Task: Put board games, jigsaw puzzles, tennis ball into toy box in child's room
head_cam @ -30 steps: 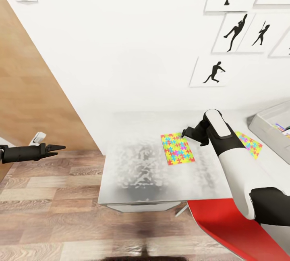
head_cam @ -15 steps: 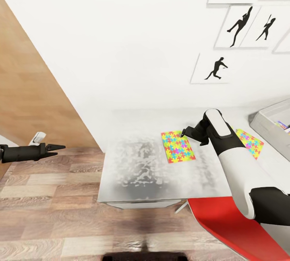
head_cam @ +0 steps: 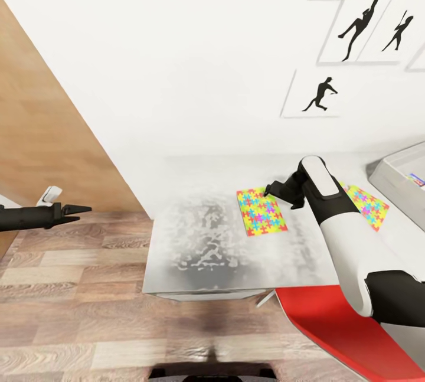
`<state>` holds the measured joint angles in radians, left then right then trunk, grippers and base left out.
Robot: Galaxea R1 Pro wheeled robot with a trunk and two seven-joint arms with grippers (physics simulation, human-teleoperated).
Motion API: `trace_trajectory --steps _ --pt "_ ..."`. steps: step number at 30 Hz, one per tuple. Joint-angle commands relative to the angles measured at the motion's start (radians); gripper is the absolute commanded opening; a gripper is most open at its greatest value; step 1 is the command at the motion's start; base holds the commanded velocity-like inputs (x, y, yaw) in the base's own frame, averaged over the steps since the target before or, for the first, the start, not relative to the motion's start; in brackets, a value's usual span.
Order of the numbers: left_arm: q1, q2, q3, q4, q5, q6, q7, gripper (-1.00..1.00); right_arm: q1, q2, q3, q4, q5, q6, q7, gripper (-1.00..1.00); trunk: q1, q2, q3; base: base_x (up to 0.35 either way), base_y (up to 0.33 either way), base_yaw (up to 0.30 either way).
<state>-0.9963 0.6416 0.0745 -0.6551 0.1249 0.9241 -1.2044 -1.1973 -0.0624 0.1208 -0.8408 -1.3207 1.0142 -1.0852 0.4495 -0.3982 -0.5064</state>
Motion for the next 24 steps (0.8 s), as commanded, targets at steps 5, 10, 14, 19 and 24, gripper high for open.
trace_trajectory --steps 5,10,14,19,24 --pt "-0.001 0.004 0.0 -0.02 0.004 0.025 -0.002 1.0 -0.006 -0.002 0.007 0.0 -0.007 0.003 0.046 1.0 0.0 -0.002 -0.01 0.0 0.0 0.0" --pt "-0.001 0.005 -0.001 -0.025 0.004 0.029 -0.003 1.0 -0.007 -0.003 0.008 0.001 -0.005 0.003 0.07 1.0 0.0 -0.002 -0.018 0.0 0.0 0.0" --pt "-0.001 0.005 -0.001 -0.026 0.004 0.03 -0.003 1.0 -0.007 -0.004 0.009 0.003 -0.004 0.002 0.073 1.0 0.0 -0.002 -0.025 0.0 0.0 0.0" --pt "-0.001 0.004 -0.001 -0.026 0.004 0.03 -0.003 1.0 -0.007 -0.007 0.009 0.005 -0.003 0.001 0.074 1.0 0.0 -0.002 -0.033 0.0 0.0 0.0" --pt "-0.001 0.004 -0.001 -0.026 0.004 0.03 -0.003 1.0 -0.007 -0.009 0.008 0.006 -0.003 0.001 0.074 1.0 0.0 -0.002 -0.041 0.0 0.0 0.0"
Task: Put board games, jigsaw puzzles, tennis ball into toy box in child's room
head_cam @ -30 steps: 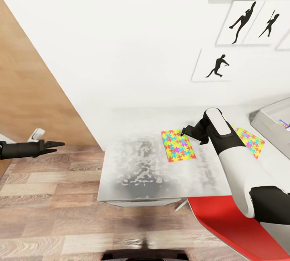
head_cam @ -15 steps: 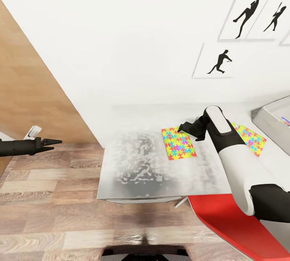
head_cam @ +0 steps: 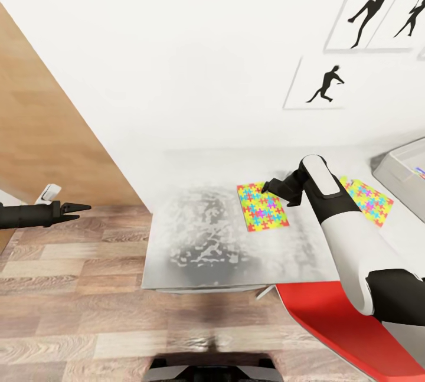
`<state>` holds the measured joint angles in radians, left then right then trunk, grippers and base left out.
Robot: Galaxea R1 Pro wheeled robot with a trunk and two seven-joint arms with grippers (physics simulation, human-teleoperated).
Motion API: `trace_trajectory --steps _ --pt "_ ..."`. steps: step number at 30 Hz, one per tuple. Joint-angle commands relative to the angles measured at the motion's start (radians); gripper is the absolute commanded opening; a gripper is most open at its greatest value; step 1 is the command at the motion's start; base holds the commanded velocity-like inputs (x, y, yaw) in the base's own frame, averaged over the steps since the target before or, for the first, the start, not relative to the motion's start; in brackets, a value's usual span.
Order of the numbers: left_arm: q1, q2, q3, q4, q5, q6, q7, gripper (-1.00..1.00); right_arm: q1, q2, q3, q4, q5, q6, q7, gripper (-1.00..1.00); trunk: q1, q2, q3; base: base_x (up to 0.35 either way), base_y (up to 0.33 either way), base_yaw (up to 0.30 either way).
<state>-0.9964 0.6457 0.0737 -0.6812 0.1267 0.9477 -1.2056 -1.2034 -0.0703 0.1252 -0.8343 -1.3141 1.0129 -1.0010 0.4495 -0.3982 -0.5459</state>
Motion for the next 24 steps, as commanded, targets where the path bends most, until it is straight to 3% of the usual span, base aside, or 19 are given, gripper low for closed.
trace_trajectory --steps 1,24 --pt "-0.001 0.0 0.0 0.0 0.002 0.006 -0.002 1.0 -0.001 -0.001 0.004 -0.001 -0.01 0.003 -0.01 1.0 0.0 -0.002 -0.003 0.0 0.0 0.0" --pt "-0.001 0.001 0.0 0.0 0.002 0.005 -0.002 1.0 0.002 0.002 0.007 -0.002 -0.011 -0.002 -0.01 1.0 0.0 -0.002 -0.035 0.0 0.0 0.0"
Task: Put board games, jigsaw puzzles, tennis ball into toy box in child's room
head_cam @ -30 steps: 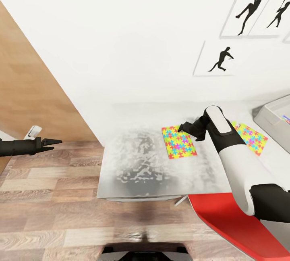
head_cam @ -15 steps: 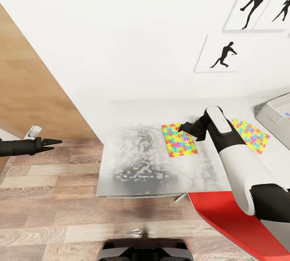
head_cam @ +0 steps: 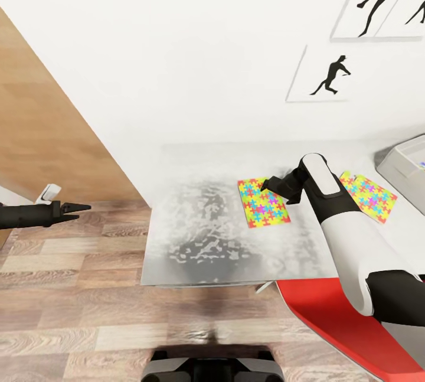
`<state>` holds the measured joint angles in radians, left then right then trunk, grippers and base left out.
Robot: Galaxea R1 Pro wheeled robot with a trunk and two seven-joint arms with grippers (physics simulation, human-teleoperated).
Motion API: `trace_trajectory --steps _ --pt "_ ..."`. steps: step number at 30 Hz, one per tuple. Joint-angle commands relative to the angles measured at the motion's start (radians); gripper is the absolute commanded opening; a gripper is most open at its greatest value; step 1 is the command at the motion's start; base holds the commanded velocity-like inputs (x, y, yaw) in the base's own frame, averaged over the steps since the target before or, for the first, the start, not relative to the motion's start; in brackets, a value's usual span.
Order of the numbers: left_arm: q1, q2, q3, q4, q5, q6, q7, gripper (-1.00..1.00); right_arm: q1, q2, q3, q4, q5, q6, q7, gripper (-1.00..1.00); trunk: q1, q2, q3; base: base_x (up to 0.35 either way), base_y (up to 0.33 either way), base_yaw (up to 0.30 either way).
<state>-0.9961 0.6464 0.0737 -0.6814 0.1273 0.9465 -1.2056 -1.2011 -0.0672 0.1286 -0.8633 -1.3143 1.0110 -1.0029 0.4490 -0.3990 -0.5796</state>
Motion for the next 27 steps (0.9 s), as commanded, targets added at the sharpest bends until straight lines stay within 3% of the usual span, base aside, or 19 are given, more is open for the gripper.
trace_trajectory --steps 1,9,27 --pt "-0.001 0.0 0.0 0.0 0.002 0.006 -0.002 1.0 0.0 -0.001 0.004 0.027 -0.011 -0.002 -0.008 1.0 0.001 -0.001 -0.002 0.0 0.0 0.0" --pt "-0.001 0.0 0.0 0.0 0.002 0.005 -0.002 1.0 0.004 -0.001 0.004 0.027 -0.011 -0.005 -0.008 1.0 0.001 -0.001 -0.002 0.0 0.011 0.0" --pt "-0.001 0.002 0.001 0.0 0.002 0.005 -0.002 1.0 0.005 -0.001 0.003 0.027 -0.011 -0.005 -0.006 1.0 0.001 -0.001 -0.002 0.0 0.161 0.0"
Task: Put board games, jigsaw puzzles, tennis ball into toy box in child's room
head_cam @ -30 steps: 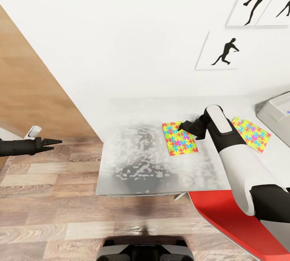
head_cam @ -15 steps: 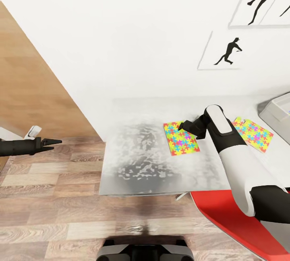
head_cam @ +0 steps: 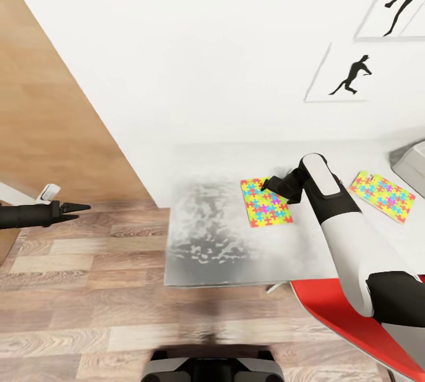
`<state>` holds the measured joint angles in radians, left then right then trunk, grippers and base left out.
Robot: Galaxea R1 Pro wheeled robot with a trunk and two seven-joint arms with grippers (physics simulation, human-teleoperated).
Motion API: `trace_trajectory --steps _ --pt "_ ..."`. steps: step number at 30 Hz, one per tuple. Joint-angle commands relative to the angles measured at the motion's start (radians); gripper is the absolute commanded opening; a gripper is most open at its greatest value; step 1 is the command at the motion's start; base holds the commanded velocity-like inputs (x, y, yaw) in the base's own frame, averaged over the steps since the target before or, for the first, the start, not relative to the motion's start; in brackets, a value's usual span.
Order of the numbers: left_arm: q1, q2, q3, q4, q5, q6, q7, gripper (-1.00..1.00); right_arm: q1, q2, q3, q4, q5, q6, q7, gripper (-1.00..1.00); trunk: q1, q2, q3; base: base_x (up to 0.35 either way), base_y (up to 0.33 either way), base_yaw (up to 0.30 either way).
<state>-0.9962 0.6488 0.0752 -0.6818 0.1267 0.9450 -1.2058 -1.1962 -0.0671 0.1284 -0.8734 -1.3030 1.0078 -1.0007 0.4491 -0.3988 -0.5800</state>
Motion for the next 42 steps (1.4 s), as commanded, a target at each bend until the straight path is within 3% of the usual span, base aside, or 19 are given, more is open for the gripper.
trace_trajectory --steps 1,25,42 --pt "-0.001 0.0 0.0 0.001 0.002 0.006 -0.001 1.0 0.0 -0.001 0.004 0.037 -0.022 -0.002 -0.009 1.0 0.001 -0.001 -0.002 0.0 0.262 0.0" --pt "-0.001 0.001 -0.001 0.001 0.001 0.006 -0.001 1.0 0.0 0.002 0.005 0.039 -0.022 -0.002 -0.007 1.0 0.001 -0.001 -0.002 -0.043 0.255 0.0" --pt "-0.001 0.0 -0.002 0.001 0.002 0.006 -0.001 1.0 0.0 0.002 0.007 0.039 -0.022 -0.002 -0.007 1.0 0.001 -0.001 -0.002 -0.031 0.109 0.0"
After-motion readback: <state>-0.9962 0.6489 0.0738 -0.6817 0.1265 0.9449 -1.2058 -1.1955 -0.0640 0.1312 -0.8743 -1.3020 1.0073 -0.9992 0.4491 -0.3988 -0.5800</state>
